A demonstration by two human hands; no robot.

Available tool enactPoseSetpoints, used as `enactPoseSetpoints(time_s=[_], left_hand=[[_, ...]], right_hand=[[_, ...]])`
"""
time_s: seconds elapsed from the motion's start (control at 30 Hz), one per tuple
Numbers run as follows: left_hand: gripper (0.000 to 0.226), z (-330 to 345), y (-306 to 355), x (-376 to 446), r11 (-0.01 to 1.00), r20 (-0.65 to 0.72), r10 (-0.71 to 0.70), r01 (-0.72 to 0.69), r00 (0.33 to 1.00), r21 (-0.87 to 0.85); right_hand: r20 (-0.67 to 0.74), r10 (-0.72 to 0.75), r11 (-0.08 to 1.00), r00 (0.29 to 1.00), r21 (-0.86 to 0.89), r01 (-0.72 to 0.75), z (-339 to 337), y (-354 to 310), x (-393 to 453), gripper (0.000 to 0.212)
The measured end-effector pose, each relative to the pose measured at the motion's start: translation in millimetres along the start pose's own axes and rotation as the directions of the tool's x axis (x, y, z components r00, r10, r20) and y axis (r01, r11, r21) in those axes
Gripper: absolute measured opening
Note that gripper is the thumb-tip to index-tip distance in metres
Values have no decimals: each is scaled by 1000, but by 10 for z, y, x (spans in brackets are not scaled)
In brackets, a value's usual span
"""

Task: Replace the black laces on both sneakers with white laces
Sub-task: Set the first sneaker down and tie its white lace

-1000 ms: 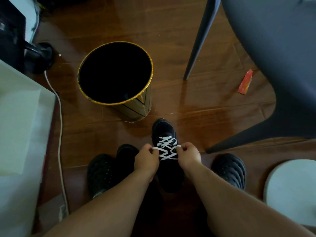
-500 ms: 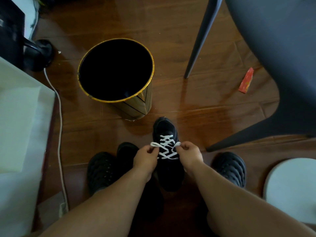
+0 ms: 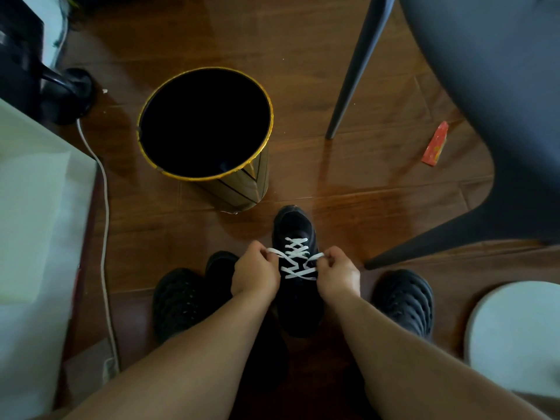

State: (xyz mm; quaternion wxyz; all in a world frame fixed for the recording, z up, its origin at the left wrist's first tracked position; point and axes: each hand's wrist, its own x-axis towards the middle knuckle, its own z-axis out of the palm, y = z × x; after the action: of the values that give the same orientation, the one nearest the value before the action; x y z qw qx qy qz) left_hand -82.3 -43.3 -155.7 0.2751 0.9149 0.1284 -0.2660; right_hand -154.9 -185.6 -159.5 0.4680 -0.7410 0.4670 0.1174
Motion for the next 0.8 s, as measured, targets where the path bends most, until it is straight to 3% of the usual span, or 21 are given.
enactPoseSetpoints(time_s=[0.17,0.27,0.37,0.53,0.63,0.8], left_hand=[[10,14,-130,-113,967,175,23,22,984,-254],[12,-6,-181,-172,952,193,68,-6,979,-305],[16,-27,-147,-198,971,212,137,-90,968,-220],[5,-63,-64,-199,958,209,264,-282,942,60],[16,-27,-51,-164,948,157,269,-290,950,131],[13,-31,-63,-114,913,189,321,-357,928,200]], right_hand=[[120,89,980,989,168,-108,-85,76,6,14],[203,70,970,977,215,-114,-133,61,-8,17],[260,0,976,966,210,-56,-127,19,-73,26],[203,-149,986,968,-48,162,-97,-14,-93,14],[124,-148,986,981,-64,157,-13,-14,-114,8],[110,-92,996,990,12,91,27,-4,-136,7]])
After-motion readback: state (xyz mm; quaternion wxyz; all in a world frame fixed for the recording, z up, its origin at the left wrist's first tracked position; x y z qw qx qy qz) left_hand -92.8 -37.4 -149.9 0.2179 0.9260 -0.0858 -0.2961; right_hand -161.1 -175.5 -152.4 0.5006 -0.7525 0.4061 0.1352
